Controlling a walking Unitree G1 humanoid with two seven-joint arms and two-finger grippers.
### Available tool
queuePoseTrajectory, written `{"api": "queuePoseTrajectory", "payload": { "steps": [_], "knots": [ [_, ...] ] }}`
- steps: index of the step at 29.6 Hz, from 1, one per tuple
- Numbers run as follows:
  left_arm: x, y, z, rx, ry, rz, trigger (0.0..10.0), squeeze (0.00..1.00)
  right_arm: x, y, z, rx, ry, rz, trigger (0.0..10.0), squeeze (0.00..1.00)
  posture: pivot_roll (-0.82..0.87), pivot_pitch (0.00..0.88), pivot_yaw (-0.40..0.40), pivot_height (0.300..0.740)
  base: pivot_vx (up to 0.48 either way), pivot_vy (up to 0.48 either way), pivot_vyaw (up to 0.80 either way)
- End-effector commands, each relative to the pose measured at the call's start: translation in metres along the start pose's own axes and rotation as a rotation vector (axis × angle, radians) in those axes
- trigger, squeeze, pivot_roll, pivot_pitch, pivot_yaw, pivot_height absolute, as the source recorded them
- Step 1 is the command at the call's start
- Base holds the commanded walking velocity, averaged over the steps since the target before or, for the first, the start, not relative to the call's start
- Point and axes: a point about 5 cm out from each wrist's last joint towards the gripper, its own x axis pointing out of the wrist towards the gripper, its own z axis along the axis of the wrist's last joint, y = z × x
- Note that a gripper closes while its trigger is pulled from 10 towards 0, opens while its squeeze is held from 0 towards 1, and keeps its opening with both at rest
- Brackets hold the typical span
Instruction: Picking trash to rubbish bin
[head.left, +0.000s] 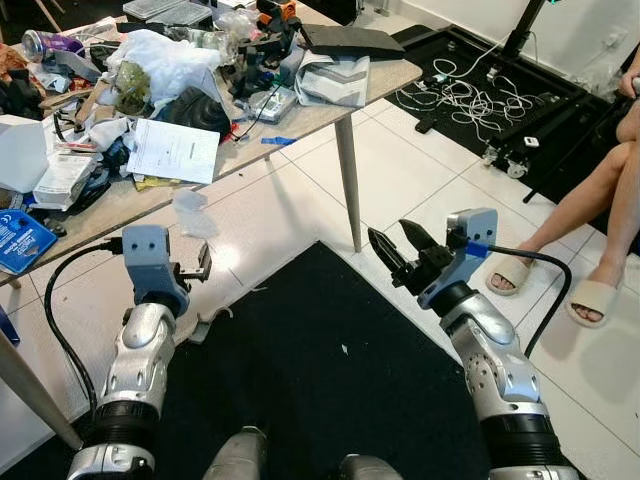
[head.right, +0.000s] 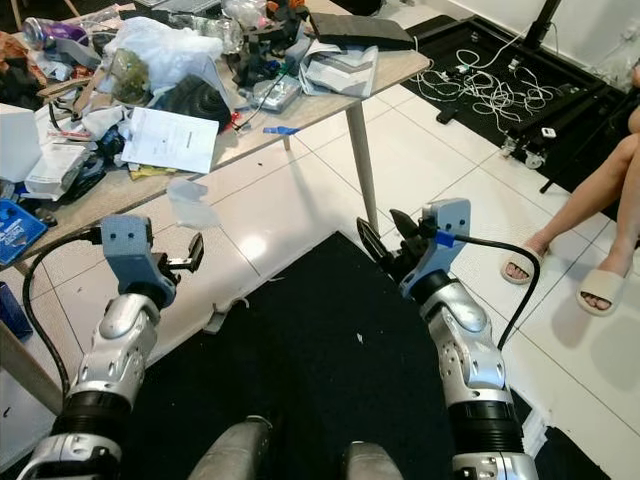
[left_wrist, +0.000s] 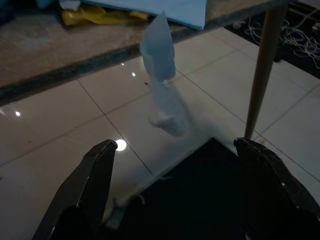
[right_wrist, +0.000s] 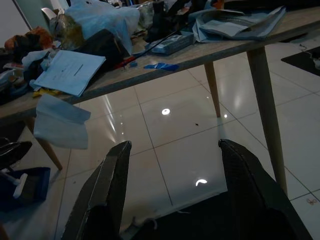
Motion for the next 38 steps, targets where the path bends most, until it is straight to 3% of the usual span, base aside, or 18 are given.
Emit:
{"api": "queuePoseTrajectory", "payload": {
  "steps": [1,8,23,25,26,27,30,38],
  "knots": [
    [0.0,-0.001,-0.011,-0.008,0.066,-0.012,10.0,0.0,-0.003,0.0,0.002,-0.009,0.006,0.011,10.0,0.0,-0.03,0.126,-0.02,0.74,0.0,0.0,0.0],
    [0.01,-0.004,-0.01,0.006,0.099,-0.017,10.0,0.0,-0.001,0.001,0.016,-0.02,-0.036,0.024,10.0,0.0,-0.06,0.138,-0.015,0.74,0.0,0.0,0.0],
    [0.022,-0.005,-0.008,0.043,0.112,0.021,10.0,0.0,-0.004,0.005,0.021,-0.013,-0.043,0.056,10.0,0.0,-0.07,0.158,-0.006,0.74,0.0,0.0,0.0],
    [0.023,-0.006,-0.008,0.044,0.115,0.024,10.0,0.0,-0.005,0.01,0.021,-0.005,-0.024,0.118,10.0,0.0,-0.07,0.161,-0.005,0.74,0.0,0.0,0.0],
    [0.024,-0.006,-0.007,0.045,0.114,0.025,10.0,0.0,-0.011,0.012,0.021,0.048,0.032,0.212,10.0,0.0,-0.07,0.162,-0.006,0.74,0.0,0.0,0.0],
    [0.024,-0.006,-0.007,0.045,0.114,0.025,10.0,0.0,-0.011,0.012,0.021,0.048,0.032,0.212,10.0,0.0,-0.07,0.162,-0.006,0.74,0.0,0.0,0.0],
    [0.026,-0.004,-0.006,0.041,0.11,0.025,10.0,0.0,-0.037,0.017,0.023,0.106,0.154,0.446,10.0,0.0,-0.07,0.166,-0.002,0.74,0.0,0.0,0.0],
    [0.028,-0.007,-0.004,0.03,0.096,0.01,10.0,0.0,-0.046,0.021,0.025,0.118,0.185,0.524,10.0,0.0,-0.08,0.17,0.001,0.74,0.0,0.0,0.0]
  ]
}}
